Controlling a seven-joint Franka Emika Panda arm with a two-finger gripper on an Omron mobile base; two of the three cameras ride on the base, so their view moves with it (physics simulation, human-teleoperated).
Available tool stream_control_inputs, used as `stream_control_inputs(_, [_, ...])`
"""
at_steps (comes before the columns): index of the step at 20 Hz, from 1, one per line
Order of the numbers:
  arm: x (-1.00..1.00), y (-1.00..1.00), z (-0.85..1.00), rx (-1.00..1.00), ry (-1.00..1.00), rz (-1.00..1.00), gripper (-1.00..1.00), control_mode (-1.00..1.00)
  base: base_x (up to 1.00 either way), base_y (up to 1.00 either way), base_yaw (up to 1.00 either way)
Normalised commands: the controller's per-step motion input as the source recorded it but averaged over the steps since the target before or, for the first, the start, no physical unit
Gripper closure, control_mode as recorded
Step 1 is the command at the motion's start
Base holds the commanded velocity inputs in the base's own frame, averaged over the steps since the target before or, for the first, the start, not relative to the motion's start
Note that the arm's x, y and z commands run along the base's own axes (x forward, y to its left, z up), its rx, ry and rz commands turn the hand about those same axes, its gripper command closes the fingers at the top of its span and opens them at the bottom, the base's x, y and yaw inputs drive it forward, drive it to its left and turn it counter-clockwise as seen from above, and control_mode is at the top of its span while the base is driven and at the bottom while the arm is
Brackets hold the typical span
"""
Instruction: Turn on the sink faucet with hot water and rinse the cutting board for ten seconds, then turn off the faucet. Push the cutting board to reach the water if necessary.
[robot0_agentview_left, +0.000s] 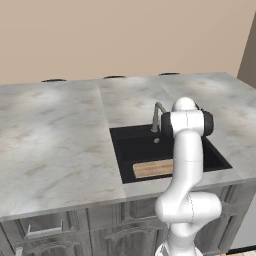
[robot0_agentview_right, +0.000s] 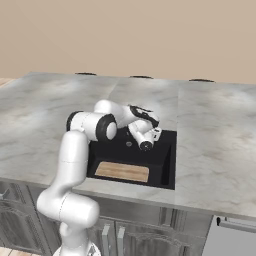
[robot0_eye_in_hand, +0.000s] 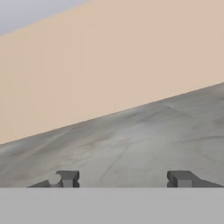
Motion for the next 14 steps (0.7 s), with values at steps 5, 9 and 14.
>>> stream_control_inputs(5, [-0.06,-0.66,0.00,0.02,0.01,0.00,-1.00,-1.00,0.00,0.00,0.00])
stream_control_inputs(9, [-0.06,-0.47,0.00,0.01,0.02,0.00,-1.00,-1.00,0.00,0.00,0.00])
stream_control_inputs(14, [-0.08,-0.39,0.25,0.02,0.04,0.00,-1.00,-1.00,0.00,0.00,0.00])
